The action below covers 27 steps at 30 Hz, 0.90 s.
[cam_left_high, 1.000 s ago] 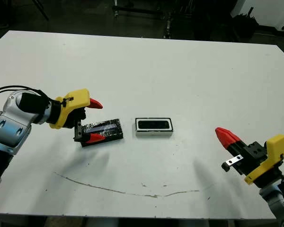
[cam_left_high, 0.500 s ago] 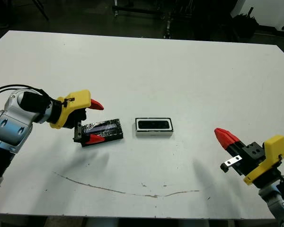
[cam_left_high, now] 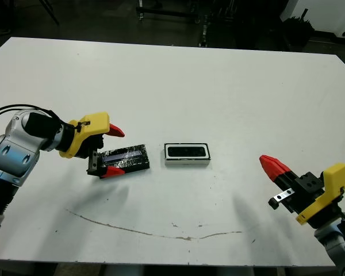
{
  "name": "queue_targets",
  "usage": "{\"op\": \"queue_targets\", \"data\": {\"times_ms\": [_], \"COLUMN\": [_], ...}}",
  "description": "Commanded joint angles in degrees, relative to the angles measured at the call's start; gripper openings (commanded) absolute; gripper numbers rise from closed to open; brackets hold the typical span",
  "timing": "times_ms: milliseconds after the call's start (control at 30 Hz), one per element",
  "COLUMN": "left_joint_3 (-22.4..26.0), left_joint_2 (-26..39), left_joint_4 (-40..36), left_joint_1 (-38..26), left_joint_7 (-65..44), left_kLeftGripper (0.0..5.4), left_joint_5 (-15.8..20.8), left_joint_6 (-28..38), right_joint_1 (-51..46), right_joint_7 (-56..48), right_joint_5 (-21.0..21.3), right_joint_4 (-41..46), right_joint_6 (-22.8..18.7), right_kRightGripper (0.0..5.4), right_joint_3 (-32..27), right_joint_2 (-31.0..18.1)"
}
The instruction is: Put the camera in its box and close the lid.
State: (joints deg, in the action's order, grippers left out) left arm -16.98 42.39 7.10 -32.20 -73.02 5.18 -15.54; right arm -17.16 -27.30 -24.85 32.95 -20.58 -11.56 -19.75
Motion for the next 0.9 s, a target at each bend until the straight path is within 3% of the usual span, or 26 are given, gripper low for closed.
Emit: {"op": "queue_targets", "data": {"times_ms": [33,500,633,900], "left_joint_3": [-0.4,-0.8,-0.8,-0.7], "left_joint_2": [-0.3,0.5,1.0,1.1], "left_joint_4": [0.6,0.3,-0.8,-0.8], "left_joint_1": [0.2,1.0,1.4,2.7], "left_joint_7": [0.9,-0.7,-1.5,0.1], "left_kLeftGripper": [5.40,5.40,5.40,5.40], "left_joint_5": [-1.6,-1.9,-1.4,-2.9], "left_joint_6": [1.8,1.4,-2.3,-1.0], "right_joint_1": [-0.4,-1.0,-1.1,-1.6], "right_joint_7": [0.1,0.5,0.6,1.4], "right_joint_5": [0.3,-0.2,-0.7,-0.3], "right_joint_4": [-0.2,0.3,0.2,0.8], "right_joint_6": [0.4,0.0,-0.4,-0.3], "right_kRightGripper": [0.01,0.01,0.01,0.01], "right_joint_3": [-0.2,-0.6,-0.6,-0.2], "right_joint_2": [-0.9,-0.7,-0.6,-0.7]}}
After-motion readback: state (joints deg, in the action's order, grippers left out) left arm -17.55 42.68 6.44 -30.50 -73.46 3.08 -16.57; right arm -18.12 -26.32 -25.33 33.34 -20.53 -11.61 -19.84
